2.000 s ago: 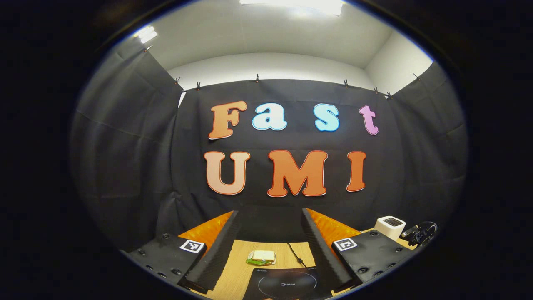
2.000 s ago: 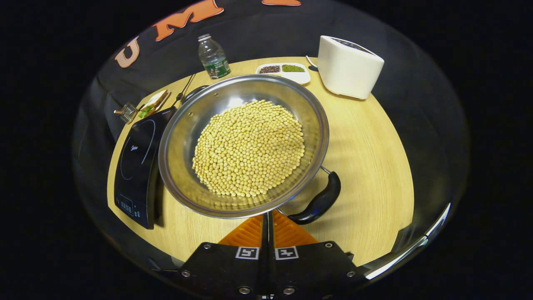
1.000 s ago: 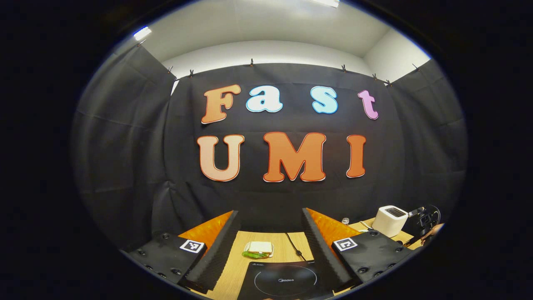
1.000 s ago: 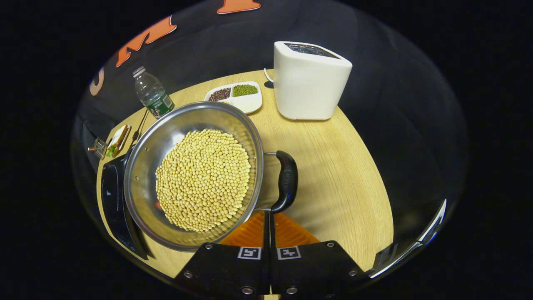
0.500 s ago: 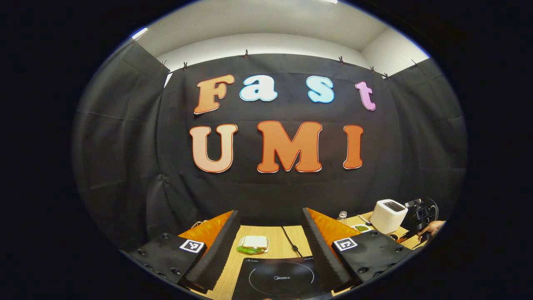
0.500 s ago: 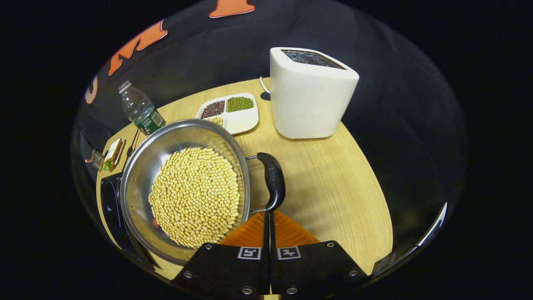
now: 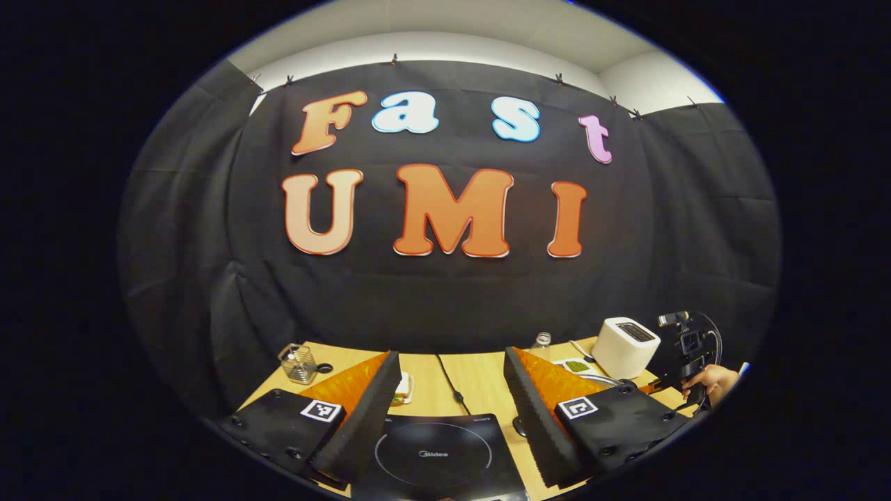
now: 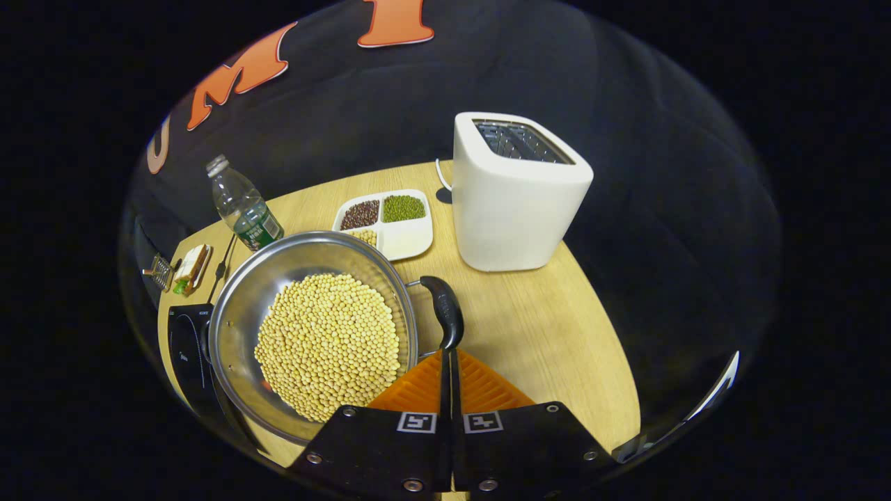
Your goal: First push the handle of the pot to place it horizontally, then grasp the pot with both hands and set it on the induction cooktop.
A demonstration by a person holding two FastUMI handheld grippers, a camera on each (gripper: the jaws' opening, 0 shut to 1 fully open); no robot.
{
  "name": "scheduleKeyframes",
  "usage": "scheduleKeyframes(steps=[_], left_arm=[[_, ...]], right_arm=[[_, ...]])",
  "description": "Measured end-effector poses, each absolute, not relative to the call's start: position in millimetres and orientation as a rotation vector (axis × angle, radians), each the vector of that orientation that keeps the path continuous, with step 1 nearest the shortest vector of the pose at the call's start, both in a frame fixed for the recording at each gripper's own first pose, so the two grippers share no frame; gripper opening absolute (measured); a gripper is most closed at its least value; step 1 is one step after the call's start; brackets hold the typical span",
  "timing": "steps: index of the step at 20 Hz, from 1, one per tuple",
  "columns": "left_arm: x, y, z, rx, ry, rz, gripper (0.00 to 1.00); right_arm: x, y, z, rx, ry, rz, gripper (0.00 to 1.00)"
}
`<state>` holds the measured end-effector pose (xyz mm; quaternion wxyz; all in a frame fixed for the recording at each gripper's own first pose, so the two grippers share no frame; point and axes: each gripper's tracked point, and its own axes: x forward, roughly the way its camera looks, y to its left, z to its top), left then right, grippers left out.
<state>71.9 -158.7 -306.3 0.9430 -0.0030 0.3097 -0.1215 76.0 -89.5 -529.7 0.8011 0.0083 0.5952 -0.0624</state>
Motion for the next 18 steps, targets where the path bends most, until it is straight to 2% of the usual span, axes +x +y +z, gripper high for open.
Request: scheduleKeyframes(steps=[1,2,3,5,6,7,9,11,12,14,15,18], left_arm=[[68.8,-172.0,-321.4,-0.019,0.674,-0.274,0.93],[64.6,-187.5,-337.9,-0.036,0.726,-0.302,0.97],[58.9,-202.7,-353.5,-0.052,0.784,-0.331,0.97],[43.9,-231.0,-390.8,-0.081,0.908,-0.381,0.98],[35.0,-242.4,-411.0,-0.096,0.966,-0.402,0.93],[29.0,-253.1,-431.1,-0.104,1.025,-0.417,0.98],[13.9,-270.8,-463.4,-0.131,1.148,-0.439,0.97],[4.2,-280.9,-491.6,-0.156,1.24,-0.438,0.92],[1.4,-284.0,-505.8,-0.161,1.279,-0.428,0.94],[-5.0,-291.6,-534.0,-0.17,1.338,-0.416,0.93],[-8.2,-294.4,-546.3,-0.169,1.366,-0.409,0.91],[-14.6,-305.0,-573.3,-0.185,1.426,-0.398,0.93]], right_arm=[[78.2,-88.5,-520.0,0.019,1.26,-0.125,0.0],[80.2,-86.1,-511.8,0.03,1.251,-0.114,0.0],[82.2,-82.9,-505.7,0.05,1.241,-0.102,0.0],[83.2,-76.7,-495.9,0.094,1.235,-0.08,0.08],[82.0,-73.4,-495.2,0.106,1.237,-0.067,0.14],[82.2,-71.6,-495.8,0.111,1.239,-0.061,0.14],[83.9,-69.5,-498.7,0.107,1.241,-0.047,0.19],[85.3,-69.3,-502.2,0.096,1.239,-0.036,0.28],[86.7,-69.5,-504.5,0.088,1.237,-0.034,0.37],[88.8,-71.3,-509.0,0.078,1.235,-0.032,0.46],[90.0,-71.8,-511.4,0.076,1.237,-0.03,0.6],[94.6,-72.3,-521.7,0.079,1.24,-0.026,0.7]])
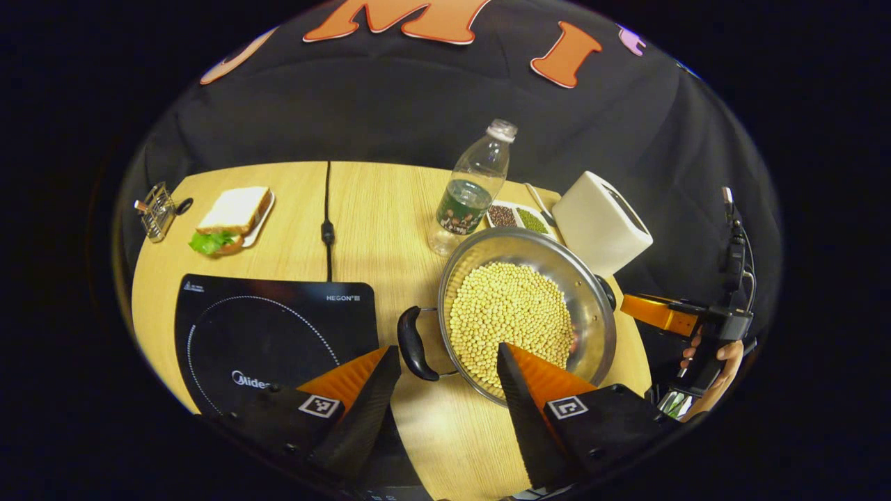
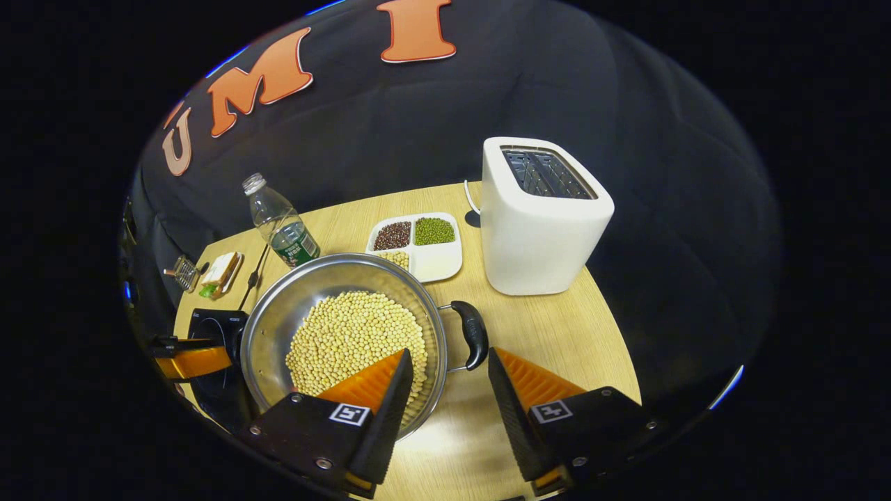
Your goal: First push the handle of the pot to place it horizontally, then grasp the pot with both hands and set it on the induction cooktop.
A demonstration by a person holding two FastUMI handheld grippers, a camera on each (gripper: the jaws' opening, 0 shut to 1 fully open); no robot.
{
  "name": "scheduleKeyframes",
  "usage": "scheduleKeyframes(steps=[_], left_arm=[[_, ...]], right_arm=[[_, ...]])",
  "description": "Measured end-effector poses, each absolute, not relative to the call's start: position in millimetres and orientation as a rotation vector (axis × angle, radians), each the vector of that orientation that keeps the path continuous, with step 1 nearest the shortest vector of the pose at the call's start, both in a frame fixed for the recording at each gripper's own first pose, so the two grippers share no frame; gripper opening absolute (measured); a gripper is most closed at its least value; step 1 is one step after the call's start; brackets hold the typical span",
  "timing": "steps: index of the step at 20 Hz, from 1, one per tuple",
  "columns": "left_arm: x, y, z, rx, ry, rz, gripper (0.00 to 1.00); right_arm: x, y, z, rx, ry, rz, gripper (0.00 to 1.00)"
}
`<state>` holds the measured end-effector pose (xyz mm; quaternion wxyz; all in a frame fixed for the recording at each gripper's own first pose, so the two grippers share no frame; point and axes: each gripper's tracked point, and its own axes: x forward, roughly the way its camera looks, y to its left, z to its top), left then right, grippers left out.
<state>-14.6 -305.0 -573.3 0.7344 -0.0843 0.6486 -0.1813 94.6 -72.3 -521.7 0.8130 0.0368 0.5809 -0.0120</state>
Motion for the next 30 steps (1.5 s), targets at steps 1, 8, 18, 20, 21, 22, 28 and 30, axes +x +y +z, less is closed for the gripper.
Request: scheduleKeyframes(steps=[1,8,18,20,21,22,28,30], left_arm=[[-15.3,-305.5,-581.2,-0.173,1.442,-0.392,0.91],[-9.1,-309.9,-621.2,-0.127,1.454,-0.329,0.93],[8.5,-317.9,-661.5,0.063,1.287,-0.283,0.87],[11.7,-314.7,-668.5,0.125,1.26,-0.284,0.89],[12.8,-313.8,-669.2,0.14,1.25,-0.28,0.87],[15.0,-314.4,-670.0,0.146,1.239,-0.272,0.85],[22.5,-322.4,-678.9,0.147,1.19,-0.33,0.84],[25.8,-324.2,-679.7,0.151,1.165,-0.363,0.84]], right_arm=[[96.1,-73.2,-524.8,0.081,1.242,-0.028,0.71],[101.7,-76.1,-555.3,0.047,1.269,-0.03,0.74],[103.0,-83.1,-588.1,-0.012,1.272,-0.08,0.75],[102.1,-85.7,-589.4,-0.046,1.267,-0.074,0.76],[100.8,-84.1,-590.0,-0.056,1.263,-0.072,0.76],[99.5,-83.0,-589.7,-0.065,1.262,-0.07,0.77],[86.2,-90.2,-590.7,-0.087,1.261,-0.066,0.75],[82.7,-89.3,-592.2,-0.054,1.268,-0.061,0.74]])
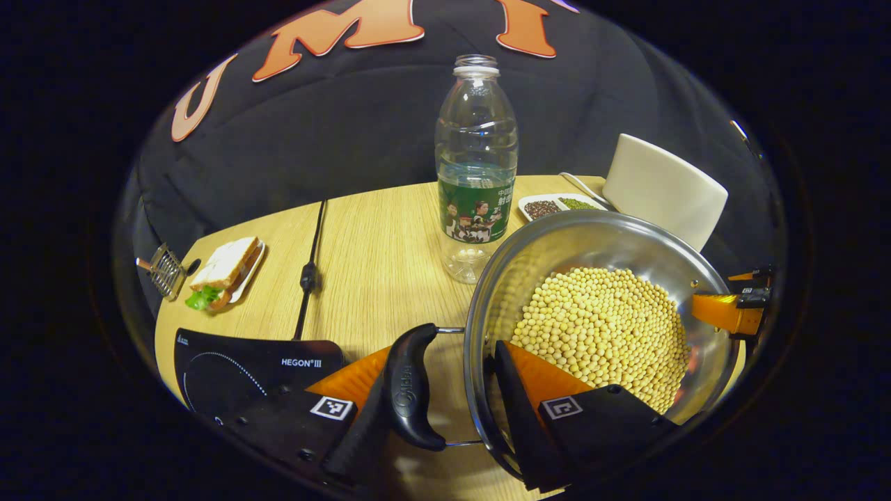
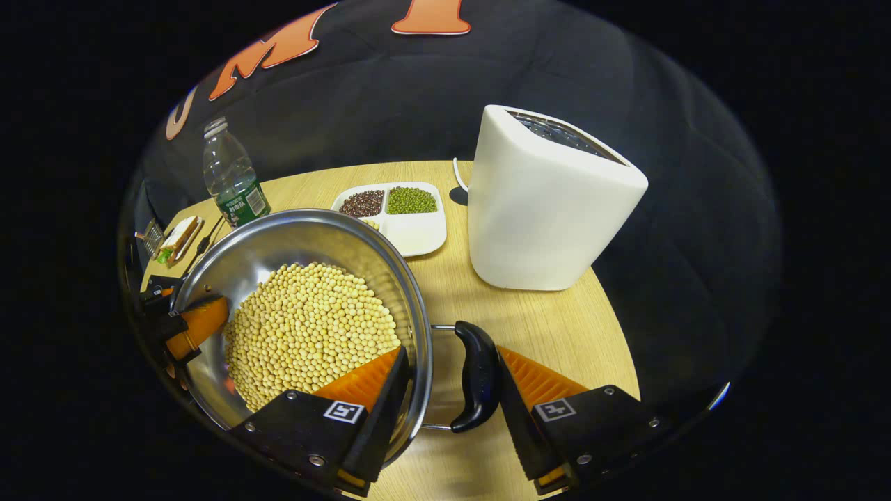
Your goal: First push the handle of the pot to place it horizontally, then grasp the pot with both hands and set it on the induction cooktop.
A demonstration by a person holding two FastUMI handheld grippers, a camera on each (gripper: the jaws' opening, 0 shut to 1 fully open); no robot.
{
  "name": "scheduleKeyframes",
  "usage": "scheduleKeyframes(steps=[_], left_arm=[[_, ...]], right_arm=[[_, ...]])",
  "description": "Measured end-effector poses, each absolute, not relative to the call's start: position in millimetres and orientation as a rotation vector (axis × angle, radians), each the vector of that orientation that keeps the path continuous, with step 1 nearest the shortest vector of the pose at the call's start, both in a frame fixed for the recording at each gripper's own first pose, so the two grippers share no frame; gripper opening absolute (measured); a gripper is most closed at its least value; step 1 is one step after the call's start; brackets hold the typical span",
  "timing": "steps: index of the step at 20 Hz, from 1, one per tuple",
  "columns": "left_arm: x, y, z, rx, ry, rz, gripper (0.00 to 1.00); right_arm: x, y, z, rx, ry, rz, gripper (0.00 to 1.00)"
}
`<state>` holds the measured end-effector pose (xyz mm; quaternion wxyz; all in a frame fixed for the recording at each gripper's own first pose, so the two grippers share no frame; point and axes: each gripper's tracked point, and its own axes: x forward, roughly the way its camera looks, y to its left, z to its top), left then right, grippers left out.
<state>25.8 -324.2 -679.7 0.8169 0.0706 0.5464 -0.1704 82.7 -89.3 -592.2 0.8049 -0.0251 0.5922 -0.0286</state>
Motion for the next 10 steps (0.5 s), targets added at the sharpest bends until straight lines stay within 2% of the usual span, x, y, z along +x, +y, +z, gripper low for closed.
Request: scheduleKeyframes(steps=[2,3,4,5,7,10], left_arm=[[25.9,-325.7,-681.9,0.151,1.157,-0.371,0.82],[27.9,-327.6,-679.9,0.164,1.138,-0.374,0.86],[27.1,-326.0,-683.2,0.192,1.132,-0.366,0.84],[30.8,-327.1,-682.6,0.192,1.114,-0.364,0.92],[32.2,-329.9,-682.8,0.19,1.103,-0.376,0.91],[38.9,-328.5,-682.0,0.162,1.081,-0.378,0.89]], right_arm=[[79.2,-88.1,-595.4,-0.024,1.278,-0.065,0.74],[77.4,-87.3,-597.0,-0.024,1.283,-0.066,0.74],[76.6,-86.3,-597.8,-0.031,1.28,-0.066,0.76],[77.0,-87.1,-598.0,-0.049,1.278,-0.067,0.76],[75.6,-86.1,-595.8,-0.056,1.278,-0.07,0.78],[75.2,-86.5,-596.2,-0.031,1.282,-0.08,0.74]])
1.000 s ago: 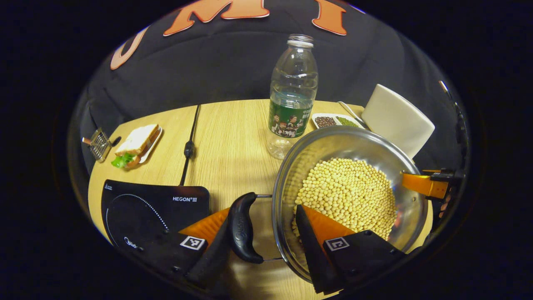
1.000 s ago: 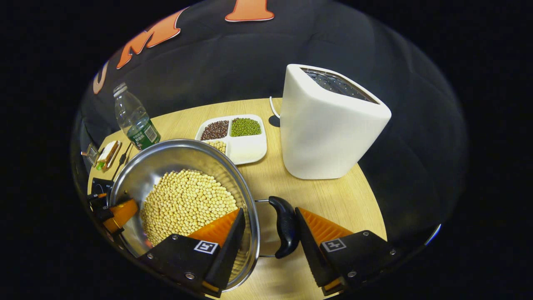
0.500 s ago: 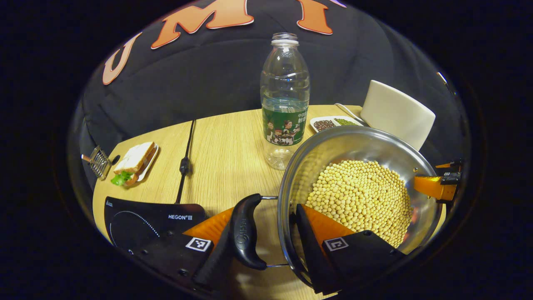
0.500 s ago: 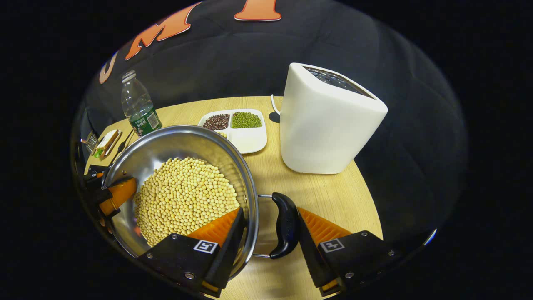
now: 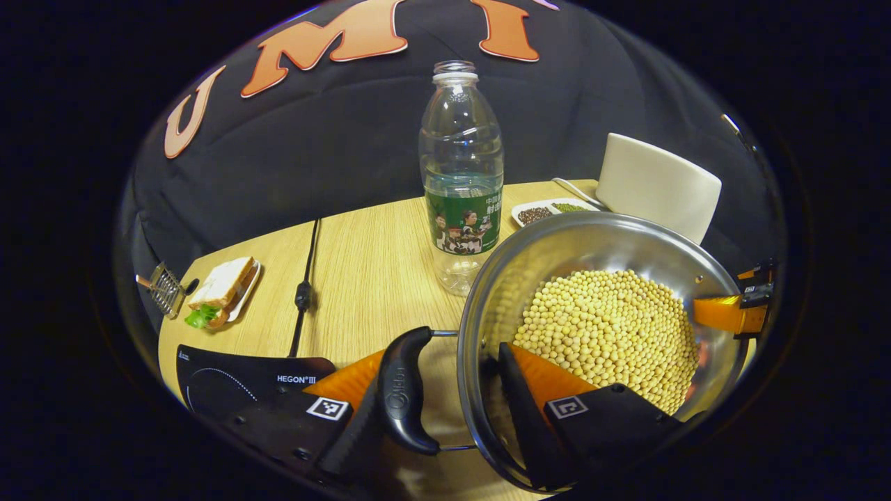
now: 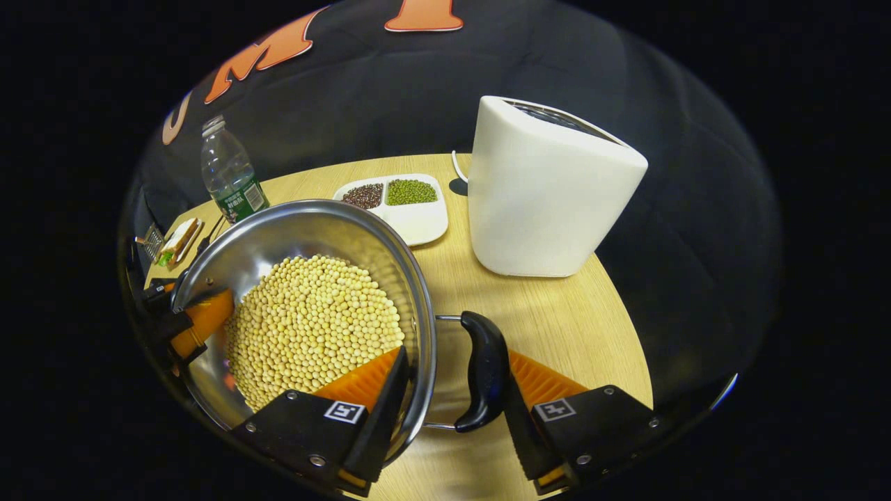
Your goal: First push the handle of the pot to place it horizontally, then grasp the pot with both hands and set it on the induction cooktop.
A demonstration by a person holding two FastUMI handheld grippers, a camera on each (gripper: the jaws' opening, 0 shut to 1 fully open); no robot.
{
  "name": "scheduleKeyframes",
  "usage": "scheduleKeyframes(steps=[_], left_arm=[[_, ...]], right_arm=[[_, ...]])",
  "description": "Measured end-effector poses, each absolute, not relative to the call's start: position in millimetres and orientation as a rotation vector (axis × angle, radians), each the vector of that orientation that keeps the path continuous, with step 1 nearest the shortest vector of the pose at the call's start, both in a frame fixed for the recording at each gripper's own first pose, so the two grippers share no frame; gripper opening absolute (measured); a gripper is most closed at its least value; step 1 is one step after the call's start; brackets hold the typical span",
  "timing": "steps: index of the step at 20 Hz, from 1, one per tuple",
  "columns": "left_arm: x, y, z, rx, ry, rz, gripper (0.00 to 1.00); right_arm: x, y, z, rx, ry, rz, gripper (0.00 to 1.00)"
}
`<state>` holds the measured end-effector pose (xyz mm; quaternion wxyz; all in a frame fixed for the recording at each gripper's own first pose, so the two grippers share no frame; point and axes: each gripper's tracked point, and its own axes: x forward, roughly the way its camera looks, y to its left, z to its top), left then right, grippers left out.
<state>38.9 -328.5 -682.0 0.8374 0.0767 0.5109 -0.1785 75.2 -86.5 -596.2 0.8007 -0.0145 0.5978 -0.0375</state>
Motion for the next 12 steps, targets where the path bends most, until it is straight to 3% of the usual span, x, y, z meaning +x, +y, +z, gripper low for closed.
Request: scheduleKeyframes(steps=[1,4,12], left_arm=[[38.4,-328.3,-682.1,0.147,1.085,-0.375,0.83],[36.1,-328.1,-677.9,0.136,1.097,-0.358,0.76],[40.0,-324.3,-641.2,0.136,1.037,-0.347,0.75]], right_arm=[[75.5,-86.2,-595.0,-0.013,1.284,-0.086,0.68],[74.3,-87.5,-594.4,0.025,1.294,-0.113,0.64],[72.3,-88.8,-574.4,0.045,1.246,-0.129,0.59]])
